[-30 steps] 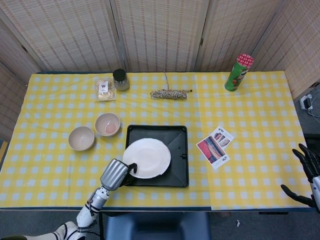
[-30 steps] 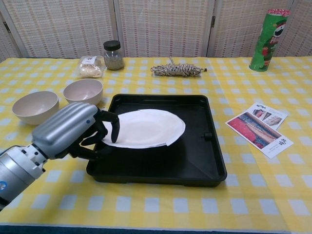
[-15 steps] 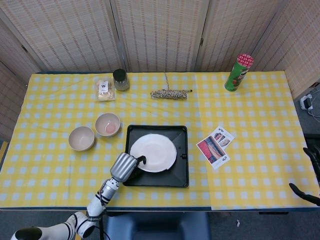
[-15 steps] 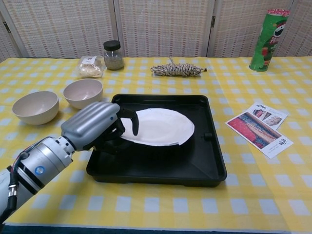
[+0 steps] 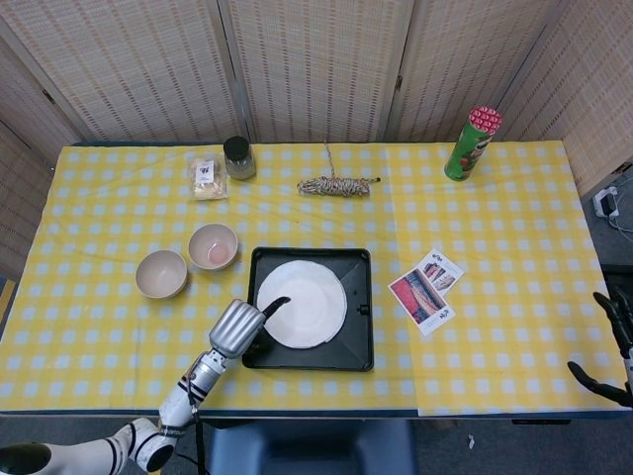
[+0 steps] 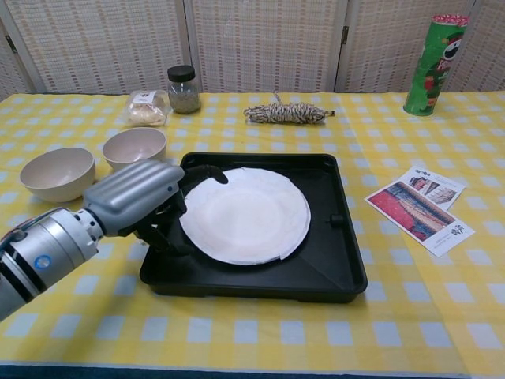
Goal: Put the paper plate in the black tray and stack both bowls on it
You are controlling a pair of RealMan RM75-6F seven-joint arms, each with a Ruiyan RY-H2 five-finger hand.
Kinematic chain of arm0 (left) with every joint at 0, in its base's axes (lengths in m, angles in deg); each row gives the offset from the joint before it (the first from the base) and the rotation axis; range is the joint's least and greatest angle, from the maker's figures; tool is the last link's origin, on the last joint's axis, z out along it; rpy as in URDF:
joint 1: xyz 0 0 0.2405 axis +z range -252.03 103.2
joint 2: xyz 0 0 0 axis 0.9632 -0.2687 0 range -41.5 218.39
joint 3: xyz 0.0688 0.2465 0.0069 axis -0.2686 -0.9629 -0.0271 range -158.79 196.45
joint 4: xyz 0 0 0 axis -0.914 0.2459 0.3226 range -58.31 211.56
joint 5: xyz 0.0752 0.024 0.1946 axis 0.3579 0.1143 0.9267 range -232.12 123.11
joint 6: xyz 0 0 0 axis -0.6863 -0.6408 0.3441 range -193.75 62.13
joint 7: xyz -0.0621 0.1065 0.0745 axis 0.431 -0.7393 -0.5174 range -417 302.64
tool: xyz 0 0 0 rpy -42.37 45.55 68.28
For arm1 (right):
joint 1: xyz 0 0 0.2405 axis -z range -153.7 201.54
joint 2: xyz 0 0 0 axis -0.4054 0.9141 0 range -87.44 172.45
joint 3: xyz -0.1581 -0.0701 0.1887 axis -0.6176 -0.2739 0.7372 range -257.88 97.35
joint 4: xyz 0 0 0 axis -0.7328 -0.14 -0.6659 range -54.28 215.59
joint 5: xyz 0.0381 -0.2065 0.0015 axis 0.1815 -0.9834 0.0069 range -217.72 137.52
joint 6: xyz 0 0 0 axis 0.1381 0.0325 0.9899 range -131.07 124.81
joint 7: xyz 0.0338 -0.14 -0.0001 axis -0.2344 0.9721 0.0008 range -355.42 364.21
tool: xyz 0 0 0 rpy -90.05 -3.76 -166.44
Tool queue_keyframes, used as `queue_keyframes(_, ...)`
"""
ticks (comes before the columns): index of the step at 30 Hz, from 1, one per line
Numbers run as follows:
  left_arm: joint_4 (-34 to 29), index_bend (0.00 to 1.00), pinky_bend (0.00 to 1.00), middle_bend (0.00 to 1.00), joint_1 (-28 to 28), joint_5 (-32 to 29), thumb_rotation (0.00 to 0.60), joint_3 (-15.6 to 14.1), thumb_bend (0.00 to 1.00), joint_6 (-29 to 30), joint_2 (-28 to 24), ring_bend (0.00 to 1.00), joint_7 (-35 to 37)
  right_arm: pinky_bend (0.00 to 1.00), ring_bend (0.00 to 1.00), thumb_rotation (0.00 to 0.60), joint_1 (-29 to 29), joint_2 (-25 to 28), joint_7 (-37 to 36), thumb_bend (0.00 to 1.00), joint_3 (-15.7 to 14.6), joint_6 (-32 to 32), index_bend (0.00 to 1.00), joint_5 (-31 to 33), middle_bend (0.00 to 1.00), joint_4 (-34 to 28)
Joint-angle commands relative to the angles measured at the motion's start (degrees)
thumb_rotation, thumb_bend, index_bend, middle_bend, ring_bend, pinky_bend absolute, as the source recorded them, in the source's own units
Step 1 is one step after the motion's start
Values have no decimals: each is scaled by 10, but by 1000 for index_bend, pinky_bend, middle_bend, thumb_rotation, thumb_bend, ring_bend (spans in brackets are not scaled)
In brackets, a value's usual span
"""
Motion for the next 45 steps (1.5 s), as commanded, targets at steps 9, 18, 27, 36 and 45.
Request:
queue_keyframes(9, -212, 442, 1000, 1000, 68, -61, 600, 2, 247, 52, -179, 1000, -122, 12, 0, 600, -21, -6, 30, 238, -4, 36, 0, -17, 0, -16)
queue_keyframes(18, -168, 498, 1000, 1000, 91, -113, 600, -9, 381, 31, -211, 1000, -109, 12, 0, 600, -30, -13, 65, 239, -4, 56, 0, -13, 0, -30)
queue_keyframes(27, -90, 406, 1000, 1000, 81, -135, 600, 10, 413, 15, -187, 1000, -71, 7, 0, 600, -40, -23, 98, 238, 6, 80, 0, 13, 0, -42)
queue_keyframes(36, -27, 393, 1000, 1000, 66, -135, 600, 16, 369, 4, -156, 1000, -64, 2, 0, 600, -50, -18, 109, 238, -6, 113, 0, 11, 0, -46)
queue_keyframes(45, 31, 469, 1000, 1000, 63, -149, 600, 25, 359, -5, -137, 1000, -40, 2, 0, 600, -52, -20, 116, 238, -4, 119, 0, 22, 0, -46)
